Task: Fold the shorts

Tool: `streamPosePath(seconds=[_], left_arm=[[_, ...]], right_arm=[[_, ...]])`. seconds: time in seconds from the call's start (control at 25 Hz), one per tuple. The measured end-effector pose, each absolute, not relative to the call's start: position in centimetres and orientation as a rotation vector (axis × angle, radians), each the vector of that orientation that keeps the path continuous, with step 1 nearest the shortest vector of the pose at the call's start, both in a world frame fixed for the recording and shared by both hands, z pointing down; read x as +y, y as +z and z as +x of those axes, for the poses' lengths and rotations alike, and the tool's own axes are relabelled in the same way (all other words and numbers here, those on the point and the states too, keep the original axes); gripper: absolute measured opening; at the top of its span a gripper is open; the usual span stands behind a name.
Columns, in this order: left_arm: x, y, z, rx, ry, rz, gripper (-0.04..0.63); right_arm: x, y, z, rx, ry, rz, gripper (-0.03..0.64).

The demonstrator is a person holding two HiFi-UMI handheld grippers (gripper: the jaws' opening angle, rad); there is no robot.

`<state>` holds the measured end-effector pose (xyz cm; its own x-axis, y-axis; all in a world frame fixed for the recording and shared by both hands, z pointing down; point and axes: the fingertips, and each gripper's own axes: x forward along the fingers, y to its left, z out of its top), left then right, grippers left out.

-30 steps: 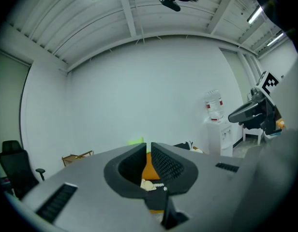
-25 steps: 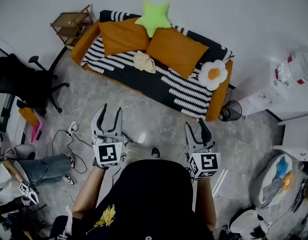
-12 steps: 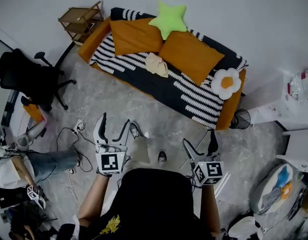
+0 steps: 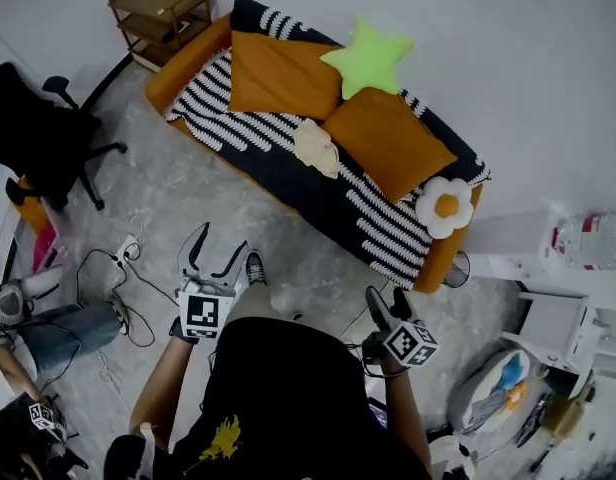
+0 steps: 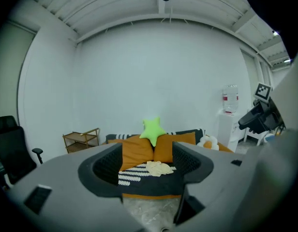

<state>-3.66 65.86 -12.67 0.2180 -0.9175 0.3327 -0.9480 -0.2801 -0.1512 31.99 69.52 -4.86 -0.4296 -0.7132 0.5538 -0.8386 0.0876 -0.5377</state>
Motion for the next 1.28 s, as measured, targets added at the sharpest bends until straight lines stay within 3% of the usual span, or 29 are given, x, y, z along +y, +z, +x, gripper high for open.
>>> streamPosePath(seconds=[0.24, 0.72, 1.04, 1.28], left_arm=[[60.5, -9.3, -10.4, -1.675, 0.626, 2.427, 0.319], [44.8, -3.9, -13.6, -1.633, 0.569, 2.429, 0.319], [30.7, 2.0, -15.8, -1.667, 0.656, 2.279, 0.318], [17.7, 8.5, -17.1, -1.611, 0.854, 2.189, 0.305]], right_arm=[[65.1, -4.9, 26.1, -2.106, 1.238, 1.633, 0.431], [50.7, -3.2, 23.3, -1.958, 0.977, 1.559, 0.391], [28.3, 3.4, 21.2, -1.959, 0.663, 1.256, 0.391], [13.1, 10.1, 15.5, -1.972, 0.497, 0.961, 0.388]])
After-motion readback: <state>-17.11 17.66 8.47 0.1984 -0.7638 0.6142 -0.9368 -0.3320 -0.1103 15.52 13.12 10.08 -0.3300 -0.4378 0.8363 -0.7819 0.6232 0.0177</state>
